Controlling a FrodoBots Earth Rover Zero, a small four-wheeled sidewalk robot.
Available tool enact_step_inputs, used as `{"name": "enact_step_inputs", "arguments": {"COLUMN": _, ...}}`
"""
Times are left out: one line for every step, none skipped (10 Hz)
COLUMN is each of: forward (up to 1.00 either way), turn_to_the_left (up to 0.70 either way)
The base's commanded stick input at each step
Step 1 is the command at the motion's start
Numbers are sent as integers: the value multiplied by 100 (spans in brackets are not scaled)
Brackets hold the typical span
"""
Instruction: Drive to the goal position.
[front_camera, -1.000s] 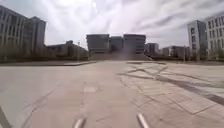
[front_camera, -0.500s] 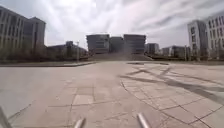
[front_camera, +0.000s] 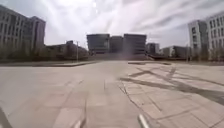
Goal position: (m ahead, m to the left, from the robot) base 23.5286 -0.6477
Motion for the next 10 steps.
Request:
{"name": "enact_step_inputs", "arguments": {"forward": 100, "turn_to_the_left": 0}}
{"name": "enact_step_inputs", "arguments": {"forward": 100, "turn_to_the_left": 0}}
{"name": "enact_step_inputs", "arguments": {"forward": 100, "turn_to_the_left": 0}}
{"name": "enact_step_inputs", "arguments": {"forward": 100, "turn_to_the_left": 0}}
{"name": "enact_step_inputs", "arguments": {"forward": 100, "turn_to_the_left": 0}}
{"name": "enact_step_inputs", "arguments": {"forward": 100, "turn_to_the_left": 0}}
{"name": "enact_step_inputs", "arguments": {"forward": 100, "turn_to_the_left": 0}}
{"name": "enact_step_inputs", "arguments": {"forward": 100, "turn_to_the_left": 0}}
{"name": "enact_step_inputs", "arguments": {"forward": 100, "turn_to_the_left": 0}}
{"name": "enact_step_inputs", "arguments": {"forward": 100, "turn_to_the_left": 0}}
